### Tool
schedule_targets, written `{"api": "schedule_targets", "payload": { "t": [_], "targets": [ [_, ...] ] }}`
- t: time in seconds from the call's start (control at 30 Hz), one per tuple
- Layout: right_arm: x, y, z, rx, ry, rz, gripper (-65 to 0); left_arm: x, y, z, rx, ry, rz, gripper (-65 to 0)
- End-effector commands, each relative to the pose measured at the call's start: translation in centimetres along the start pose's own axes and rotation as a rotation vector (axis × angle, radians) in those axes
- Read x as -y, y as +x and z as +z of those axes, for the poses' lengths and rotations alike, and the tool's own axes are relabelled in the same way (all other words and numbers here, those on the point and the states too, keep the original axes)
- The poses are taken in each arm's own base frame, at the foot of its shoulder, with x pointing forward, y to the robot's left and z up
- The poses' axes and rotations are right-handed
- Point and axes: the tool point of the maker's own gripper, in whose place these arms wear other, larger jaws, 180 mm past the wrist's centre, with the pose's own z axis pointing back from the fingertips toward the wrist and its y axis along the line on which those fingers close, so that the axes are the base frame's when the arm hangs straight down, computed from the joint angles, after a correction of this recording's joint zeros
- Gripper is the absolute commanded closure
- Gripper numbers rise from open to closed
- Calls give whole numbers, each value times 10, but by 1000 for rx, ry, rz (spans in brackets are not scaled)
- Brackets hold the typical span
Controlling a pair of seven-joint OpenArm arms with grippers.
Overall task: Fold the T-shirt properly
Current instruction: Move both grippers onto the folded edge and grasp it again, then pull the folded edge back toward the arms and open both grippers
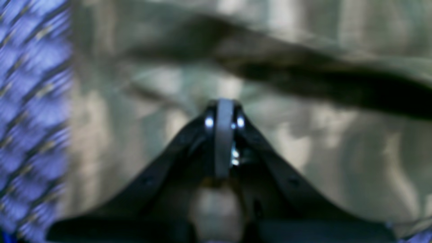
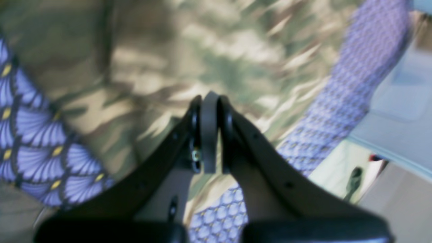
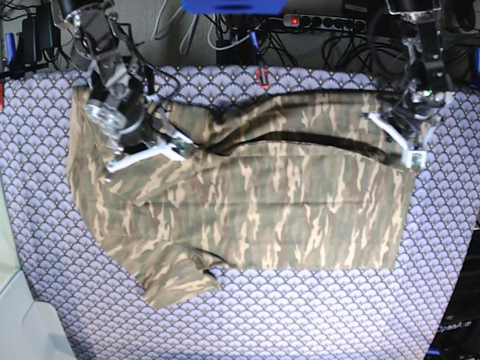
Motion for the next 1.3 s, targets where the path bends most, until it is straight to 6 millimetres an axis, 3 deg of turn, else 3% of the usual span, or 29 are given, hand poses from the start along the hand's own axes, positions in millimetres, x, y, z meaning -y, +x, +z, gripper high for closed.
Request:
{"api": "schedule_targets", "payload": {
  "t": [0.0,0.17,0.37,0.53,0.7,1.0,1.27],
  "targets": [
    [11,-10,3,-21,-35,-4,-3,-8,9,3,20,22,-13,-5],
    [-12,-33,-2,-20,63,-67,-3,-19,12,5,25,39,-25,-5],
    [-49,-74,-41,-68,221,-212,-3,-20,13,5,26,43,-29,-5],
    [-58,-110,-61,-113,272,-313,-3,-19,18,4,37,42,-29,-5],
    [-50,-143,-51,-160,238,-325,-3,-23,20,5,39,50,-38,-5],
    [-72,-166,-23,-199,257,-271,-3,-31,31,7,56,64,-54,-5],
    [-60,-189,-17,-242,212,-331,-2,-32,34,9,64,65,-58,-5]
  ]
}}
